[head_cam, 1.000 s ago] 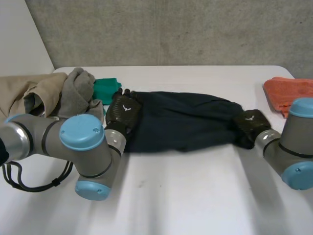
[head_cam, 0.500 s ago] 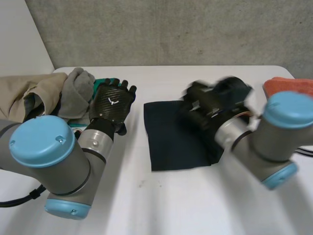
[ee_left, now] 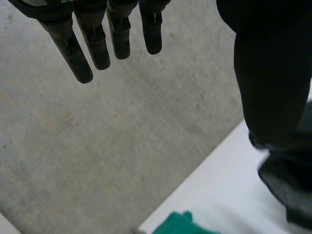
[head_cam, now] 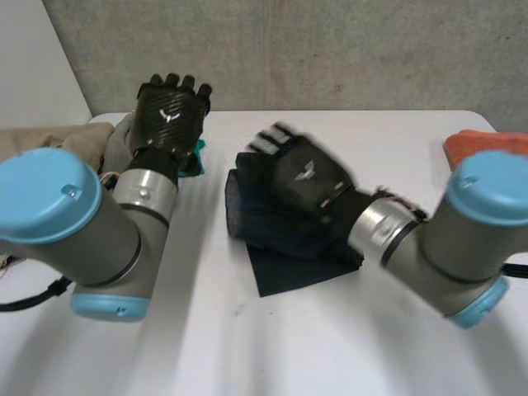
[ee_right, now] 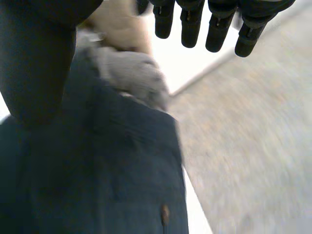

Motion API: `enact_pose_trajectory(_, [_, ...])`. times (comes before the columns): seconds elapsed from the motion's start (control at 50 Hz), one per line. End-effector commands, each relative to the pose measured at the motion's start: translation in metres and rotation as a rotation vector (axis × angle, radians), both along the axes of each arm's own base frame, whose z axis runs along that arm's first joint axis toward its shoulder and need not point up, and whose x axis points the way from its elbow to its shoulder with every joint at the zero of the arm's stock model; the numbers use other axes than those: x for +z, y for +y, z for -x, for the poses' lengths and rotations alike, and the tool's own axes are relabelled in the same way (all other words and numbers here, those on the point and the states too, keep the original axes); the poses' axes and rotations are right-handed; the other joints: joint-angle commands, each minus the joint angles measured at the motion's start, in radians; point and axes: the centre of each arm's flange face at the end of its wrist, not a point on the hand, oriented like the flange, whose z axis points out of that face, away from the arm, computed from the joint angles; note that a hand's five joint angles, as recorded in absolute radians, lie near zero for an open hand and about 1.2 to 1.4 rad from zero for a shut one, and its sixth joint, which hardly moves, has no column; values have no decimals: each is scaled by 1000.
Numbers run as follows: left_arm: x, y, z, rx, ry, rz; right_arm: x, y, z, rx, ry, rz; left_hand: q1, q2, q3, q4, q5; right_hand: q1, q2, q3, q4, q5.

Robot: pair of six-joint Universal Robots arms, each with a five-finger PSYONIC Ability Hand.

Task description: Fold the laundry.

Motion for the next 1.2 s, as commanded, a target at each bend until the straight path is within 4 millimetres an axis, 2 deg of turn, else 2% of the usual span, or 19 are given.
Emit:
enact_pose_trajectory(0.02, [-3,1,38,-104,87,-26,21,-52,49,-318,-194,-292,26,16,18,14,13,-58,-40,-39,-38,-52])
enact_pose_trajectory(0.04, [-7,6,51,-142,90,-36,21,-54,51,-339,-190,-306,26,16,18,14,13,-58,-40,-39,-38,-52])
enact_pose_trajectory(0.12, [-23,11,71,-199,55,-91,16,-63,52,-378,-152,-398,23,13,15,11,10,-58,-40,-39,-38,-52])
enact_pose_trajectory(0.18, [-27,9,77,-210,40,-116,4,-71,48,-388,-112,-464,20,10,12,8,7,-58,-40,-39,-38,-52])
enact_pose_trajectory(0.26, [-46,6,81,-201,-10,-205,3,-84,48,-398,-113,-510,20,10,12,8,7,-58,-40,-39,-38,-52])
enact_pose_trajectory(0.36, [-77,7,72,-87,-114,-343,-12,-91,37,-360,-86,-588,-38,-48,-47,-51,-51,-58,-40,-39,-38,-52])
enact_pose_trajectory(0.44, [-94,10,65,-27,-166,-394,-27,-93,27,-328,-48,-654,-62,-72,-70,-74,-75,-58,-40,-39,-38,-52])
enact_pose_trajectory(0.52, [-108,15,63,-22,-202,-428,-55,-95,17,-320,2,-689,-62,-72,-70,-74,-75,-58,-40,-39,-38,-52])
enact_pose_trajectory(0.58, [-117,15,62,-18,-222,-449,-70,-100,17,-346,41,-675,-56,-66,-65,-69,-69,-58,-40,-39,-38,-52])
enact_pose_trajectory(0.76, [-130,17,60,-20,-276,-502,-88,-104,23,-410,186,-539,-47,-57,-56,-60,-60,-58,-40,-39,-38,-52])
enact_pose_trajectory(0.84, [-116,17,61,-25,-250,-481,-74,-104,24,-405,182,-500,-47,-57,-56,-60,-60,-58,-40,-39,-38,-52])
enact_pose_trajectory(0.86, [-110,17,62,-27,-241,-471,-59,-104,24,-405,167,-470,-47,-57,-56,-60,-60,-58,-40,-39,-38,-52])
enact_pose_trajectory(0.88, [-92,16,62,-30,-212,-441,-51,-103,24,-404,156,-460,-47,-57,-56,-60,-60,-58,-40,-39,-38,-52])
enact_pose_trajectory(0.94, [-62,16,61,-40,-165,-389,-23,-97,26,-400,118,-412,-53,-63,-62,-66,-66,-58,-40,-39,-38,-52])
enact_pose_trajectory(0.96, [-45,18,60,-53,-140,-361,-16,-95,26,-399,106,-395,-62,-72,-70,-74,-75,-58,-40,-39,-38,-52])
enact_pose_trajectory(1.02, [-25,22,60,-89,-110,-328,6,-88,30,-397,54,-323,-65,-75,-73,-77,-78,-58,-40,-39,-38,-52])
enact_pose_trajectory(1.1, [3,31,60,-162,-76,-284,16,-73,41,-404,4,-253,-65,-75,-73,-77,-78,-58,-40,-39,-38,-52])
enact_pose_trajectory(1.12, [12,33,57,-187,-66,-270,14,-70,43,-403,-1,-245,-65,-75,-73,-77,-78,-58,-40,-39,-38,-52])
enact_pose_trajectory(1.2, [27,31,46,-232,-42,-256,2,-45,51,-389,-16,-220,-56,-66,-64,-68,-69,-58,-40,-39,-38,-52])
